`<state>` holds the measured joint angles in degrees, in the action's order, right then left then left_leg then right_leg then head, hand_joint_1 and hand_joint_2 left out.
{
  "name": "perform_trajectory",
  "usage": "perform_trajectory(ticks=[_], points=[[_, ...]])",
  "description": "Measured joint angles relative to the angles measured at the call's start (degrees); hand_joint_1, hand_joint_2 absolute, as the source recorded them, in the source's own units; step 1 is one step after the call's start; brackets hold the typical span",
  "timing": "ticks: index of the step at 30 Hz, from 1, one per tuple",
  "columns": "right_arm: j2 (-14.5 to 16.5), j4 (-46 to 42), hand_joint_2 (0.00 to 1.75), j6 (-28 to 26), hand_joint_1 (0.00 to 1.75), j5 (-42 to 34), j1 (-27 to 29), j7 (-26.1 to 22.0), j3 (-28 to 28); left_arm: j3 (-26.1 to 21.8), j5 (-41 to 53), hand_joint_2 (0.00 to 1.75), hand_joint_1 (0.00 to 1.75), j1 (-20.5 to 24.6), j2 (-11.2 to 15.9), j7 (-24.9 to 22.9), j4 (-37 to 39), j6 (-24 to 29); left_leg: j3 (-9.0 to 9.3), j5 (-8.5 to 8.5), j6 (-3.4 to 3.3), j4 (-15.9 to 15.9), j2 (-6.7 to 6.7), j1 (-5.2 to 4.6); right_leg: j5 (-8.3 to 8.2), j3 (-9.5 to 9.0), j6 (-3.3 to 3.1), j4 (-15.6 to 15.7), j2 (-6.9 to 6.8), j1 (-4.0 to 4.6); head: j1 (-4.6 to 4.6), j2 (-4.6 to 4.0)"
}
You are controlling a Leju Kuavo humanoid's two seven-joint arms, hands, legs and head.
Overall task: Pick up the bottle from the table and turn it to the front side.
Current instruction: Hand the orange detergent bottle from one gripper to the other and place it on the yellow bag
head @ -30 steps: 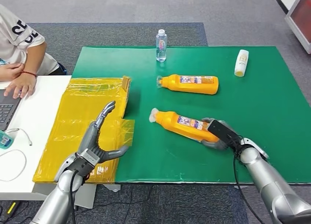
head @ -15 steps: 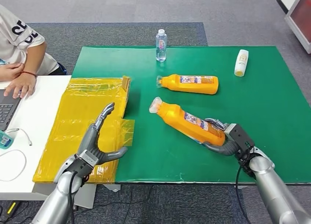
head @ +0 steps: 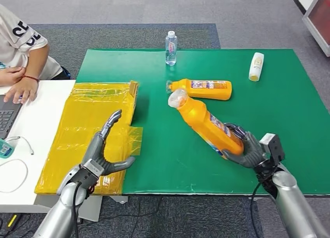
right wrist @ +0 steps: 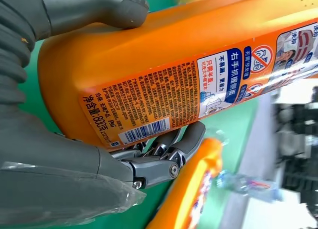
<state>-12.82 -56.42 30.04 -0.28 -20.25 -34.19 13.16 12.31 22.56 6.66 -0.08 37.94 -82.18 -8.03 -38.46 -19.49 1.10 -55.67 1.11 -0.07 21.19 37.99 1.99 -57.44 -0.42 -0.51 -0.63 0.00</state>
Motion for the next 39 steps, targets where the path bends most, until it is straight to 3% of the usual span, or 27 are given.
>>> perform_trajectory(ticks=[3,6,13,17,30,39], points=[[0.5,-2.2,1.75,1.6,1.75,-1.3,1.3,-0.4,-0.5,0.0,-2.1,1.75,0.0,0.0,0.2,0.2,0.1,-1.9,-0.01,-0.01,0.01,0.0,0.0,0.0,0.0,0.02,0.0,0.0,0.0,0.0,0.0,0.0],[1.1,-4.5,1.75,2.5,1.75,-1.7,2.1,-0.4,-0.4,-0.1,-7.6,1.75,0.0,0.2,0.8,1.3,0.7,-7.7,-0.02,-0.01,0.02,0.0,0.0,0.01,0.0,0.04,-0.01,0.0,0.01,0.01,0.0,0.0],[4.1,-7.4,1.75,3.7,1.75,-1.5,0.8,0.8,1.9,-1.0,-25.8,1.75,0.0,2.9,4.3,2.1,5.0,-36.1,-0.02,0.06,0.08,0.0,0.01,0.02,-0.03,0.07,-0.04,-0.1,0.02,0.02,-0.01,0.0],[6.3,-8.2,1.75,1.7,1.75,0.1,-1.1,2.1,5.3,-3.6,-27.1,1.75,0.0,5.0,4.8,2.2,7.7,-44.6,-0.02,0.11,0.08,0.0,0.01,0.03,-0.03,0.08,-0.05,-0.1,0.01,0.03,0.0,0.0],[10.1,-10.9,1.75,-3.3,1.75,3.3,-3.5,2.9,17.0,-6.2,-24.9,1.75,0.0,12.1,5.9,2.2,13.7,-45.9,-0.06,0.14,0.07,0.0,-0.01,0.03,-0.03,0.11,-0.05,-0.1,0.0,0.03,-0.01,0.0],[10.7,-11.3,1.75,-4.7,1.75,3.0,-3.6,2.7,19.8,-6.1,-24.9,1.75,0.0,14.8,6.7,2.2,15.7,-45.3,-0.06,0.15,0.08,0.0,-0.01,0.02,-0.04,0.12,-0.05,-0.1,0.0,0.03,-0.01,0.0]])
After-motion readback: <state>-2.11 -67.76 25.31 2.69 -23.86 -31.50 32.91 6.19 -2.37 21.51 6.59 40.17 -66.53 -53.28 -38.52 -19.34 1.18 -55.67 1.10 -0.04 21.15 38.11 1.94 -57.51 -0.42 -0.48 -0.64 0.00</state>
